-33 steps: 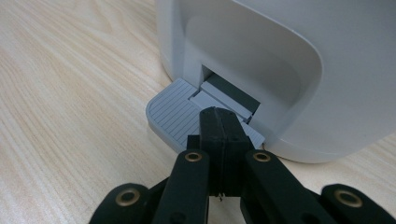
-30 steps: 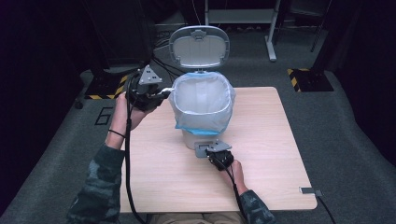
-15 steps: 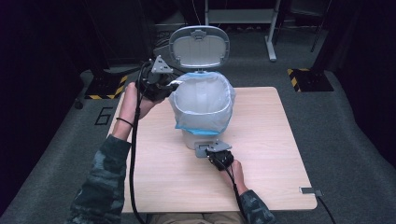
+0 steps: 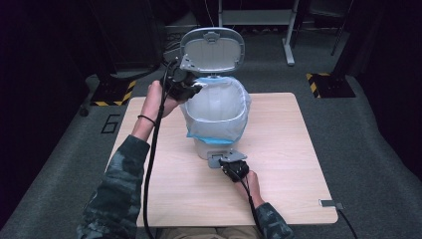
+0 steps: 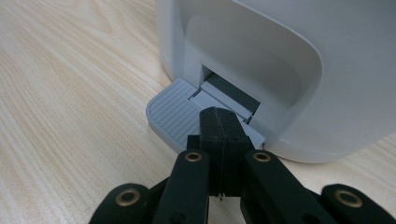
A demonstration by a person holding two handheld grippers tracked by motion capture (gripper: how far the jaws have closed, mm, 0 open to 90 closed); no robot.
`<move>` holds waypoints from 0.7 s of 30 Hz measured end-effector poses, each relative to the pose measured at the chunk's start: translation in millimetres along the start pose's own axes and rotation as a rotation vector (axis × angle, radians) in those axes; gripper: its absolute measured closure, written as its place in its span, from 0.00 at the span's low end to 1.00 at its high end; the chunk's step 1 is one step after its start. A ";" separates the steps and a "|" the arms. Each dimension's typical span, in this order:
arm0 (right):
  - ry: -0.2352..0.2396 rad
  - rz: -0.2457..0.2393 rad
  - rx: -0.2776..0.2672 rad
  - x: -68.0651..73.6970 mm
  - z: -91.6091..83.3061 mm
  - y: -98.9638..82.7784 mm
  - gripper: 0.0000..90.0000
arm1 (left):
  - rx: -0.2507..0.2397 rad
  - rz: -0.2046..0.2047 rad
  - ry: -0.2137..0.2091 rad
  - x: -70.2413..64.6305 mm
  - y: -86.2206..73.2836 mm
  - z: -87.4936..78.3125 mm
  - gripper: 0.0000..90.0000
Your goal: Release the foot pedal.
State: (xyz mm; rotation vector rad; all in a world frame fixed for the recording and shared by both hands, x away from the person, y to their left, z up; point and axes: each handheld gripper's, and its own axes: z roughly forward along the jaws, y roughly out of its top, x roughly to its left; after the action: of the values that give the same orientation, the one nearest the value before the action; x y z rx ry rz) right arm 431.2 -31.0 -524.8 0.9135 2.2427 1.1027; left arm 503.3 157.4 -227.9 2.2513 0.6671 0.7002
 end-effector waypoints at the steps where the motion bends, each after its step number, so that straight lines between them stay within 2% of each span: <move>1: -0.002 0.001 -0.001 0.2 0.2 0.0 1.00 | 0.005 0.002 -0.007 0.1 1.3 3.3 0.90; 3: 0.016 0.009 -0.002 0.6 -0.5 0.1 1.00 | 0.014 0.001 -0.012 -0.6 3.0 10.2 0.90; 6: 0.012 0.005 -0.002 0.4 -0.8 0.1 1.00 | 0.036 0.011 -0.018 -0.8 5.5 21.6 0.90; 13: 0.009 0.004 -0.001 0.6 -0.5 0.0 1.00 | 0.074 0.000 -0.047 -2.2 7.6 44.6 0.90; 14: 0.009 0.005 -0.001 0.6 -0.5 0.0 1.00 | 0.079 0.010 -0.048 -1.7 8.1 46.5 0.90; 21: 0.009 0.006 -0.001 0.9 -0.3 0.0 1.00 | 0.105 -0.001 -0.063 -3.5 10.1 61.5 0.90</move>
State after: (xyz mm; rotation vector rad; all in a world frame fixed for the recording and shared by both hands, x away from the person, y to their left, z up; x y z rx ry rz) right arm 430.4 -30.5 -524.7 0.9168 2.2475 1.1125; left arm 542.6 121.2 -260.1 2.3589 0.6881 0.6037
